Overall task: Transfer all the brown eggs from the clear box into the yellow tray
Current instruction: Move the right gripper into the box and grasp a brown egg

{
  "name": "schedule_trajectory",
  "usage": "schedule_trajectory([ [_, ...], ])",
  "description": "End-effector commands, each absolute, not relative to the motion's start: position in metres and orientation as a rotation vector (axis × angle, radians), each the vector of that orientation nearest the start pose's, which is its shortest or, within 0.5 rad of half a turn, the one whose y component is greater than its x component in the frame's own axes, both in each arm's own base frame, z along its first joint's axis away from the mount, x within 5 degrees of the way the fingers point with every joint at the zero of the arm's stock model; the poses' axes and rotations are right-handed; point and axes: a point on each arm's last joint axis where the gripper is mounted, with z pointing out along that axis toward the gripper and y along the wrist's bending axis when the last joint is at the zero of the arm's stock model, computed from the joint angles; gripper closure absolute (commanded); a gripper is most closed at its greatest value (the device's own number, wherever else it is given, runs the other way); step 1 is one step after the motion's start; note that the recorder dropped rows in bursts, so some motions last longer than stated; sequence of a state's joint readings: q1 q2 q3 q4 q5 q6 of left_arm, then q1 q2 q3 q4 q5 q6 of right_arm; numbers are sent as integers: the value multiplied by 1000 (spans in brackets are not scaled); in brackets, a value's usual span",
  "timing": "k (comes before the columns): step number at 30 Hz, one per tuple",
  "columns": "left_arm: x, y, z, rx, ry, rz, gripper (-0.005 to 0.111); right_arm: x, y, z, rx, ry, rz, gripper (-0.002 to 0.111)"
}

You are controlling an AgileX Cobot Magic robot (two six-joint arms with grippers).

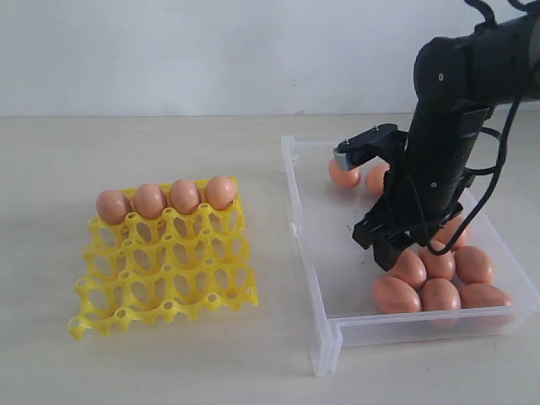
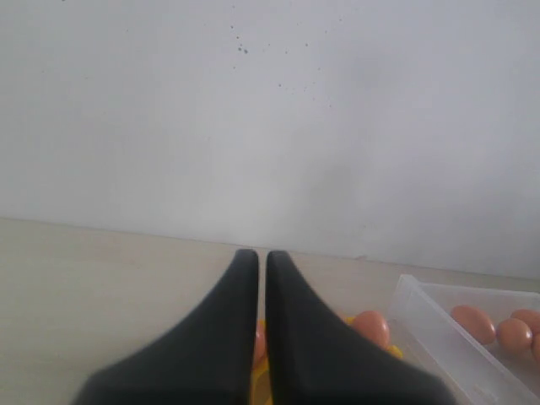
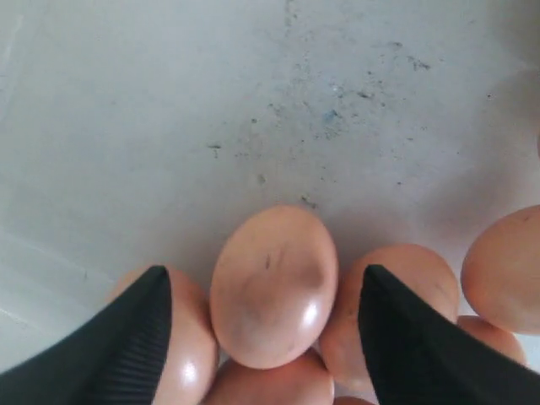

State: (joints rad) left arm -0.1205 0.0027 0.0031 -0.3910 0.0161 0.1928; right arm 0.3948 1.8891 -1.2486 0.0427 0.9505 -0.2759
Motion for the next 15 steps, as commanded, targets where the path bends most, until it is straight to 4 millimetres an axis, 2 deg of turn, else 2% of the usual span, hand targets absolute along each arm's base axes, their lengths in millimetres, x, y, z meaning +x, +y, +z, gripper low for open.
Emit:
schedule_trajectory([
  [1, 56, -7, 213, -66, 1488, -276, 103, 331, 139, 159, -973, 2948, 47, 52],
  [8, 56, -7, 213, -66, 1488, -276, 103, 333, 140, 135, -951, 3013, 41, 52],
  [10, 56, -7, 213, -66, 1488, -276, 103, 334, 140, 132, -956, 3020, 37, 58],
  [11, 56, -7, 213, -66, 1488, -276, 103, 333, 139, 131, -958, 3028, 36, 62],
  [13, 56, -7, 213, -66, 1488, -276, 103, 332, 139, 130, -962, 3041, 35, 80],
  [15, 56, -7, 213, -66, 1488, -276, 103, 332, 139, 130, -966, 3050, 34, 108],
])
